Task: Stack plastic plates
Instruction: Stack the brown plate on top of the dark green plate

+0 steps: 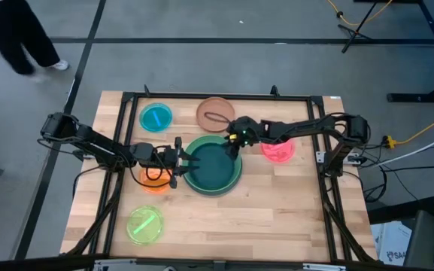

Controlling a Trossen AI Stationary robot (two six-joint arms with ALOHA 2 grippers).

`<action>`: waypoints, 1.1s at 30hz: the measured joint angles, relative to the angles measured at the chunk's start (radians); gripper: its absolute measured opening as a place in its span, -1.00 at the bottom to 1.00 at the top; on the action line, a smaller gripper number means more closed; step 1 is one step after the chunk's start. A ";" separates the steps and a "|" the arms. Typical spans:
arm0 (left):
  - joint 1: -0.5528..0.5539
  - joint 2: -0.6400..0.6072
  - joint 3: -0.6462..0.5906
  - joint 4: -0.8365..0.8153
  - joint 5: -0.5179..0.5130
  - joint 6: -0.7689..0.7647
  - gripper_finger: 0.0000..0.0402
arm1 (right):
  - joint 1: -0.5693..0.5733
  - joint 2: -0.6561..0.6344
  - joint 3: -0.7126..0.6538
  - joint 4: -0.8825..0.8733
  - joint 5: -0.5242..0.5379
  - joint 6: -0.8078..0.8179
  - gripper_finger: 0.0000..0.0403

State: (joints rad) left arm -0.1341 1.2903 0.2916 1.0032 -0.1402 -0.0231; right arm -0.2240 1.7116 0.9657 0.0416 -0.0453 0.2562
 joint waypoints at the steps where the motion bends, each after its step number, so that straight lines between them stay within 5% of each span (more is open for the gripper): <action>1: 0.000 0.000 0.000 0.000 0.000 0.000 -0.39 | -0.012 -0.015 0.000 -0.006 0.001 0.000 -0.15; 13: 0.000 0.000 0.000 0.000 -0.008 0.000 -0.39 | -0.204 -0.099 0.001 -0.018 0.236 -0.055 -0.19; 24: 0.001 0.000 0.000 0.001 -0.019 0.000 -0.39 | -0.395 0.057 0.035 0.024 0.032 0.057 -0.23; 33: 0.001 0.000 0.000 -0.001 -0.023 -0.002 -0.39 | -0.392 0.257 0.337 -0.278 0.008 0.026 -0.23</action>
State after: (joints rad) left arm -0.1333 1.2903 0.2913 1.0024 -0.1635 -0.0246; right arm -0.6159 1.9682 1.3028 -0.2361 -0.0373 0.2821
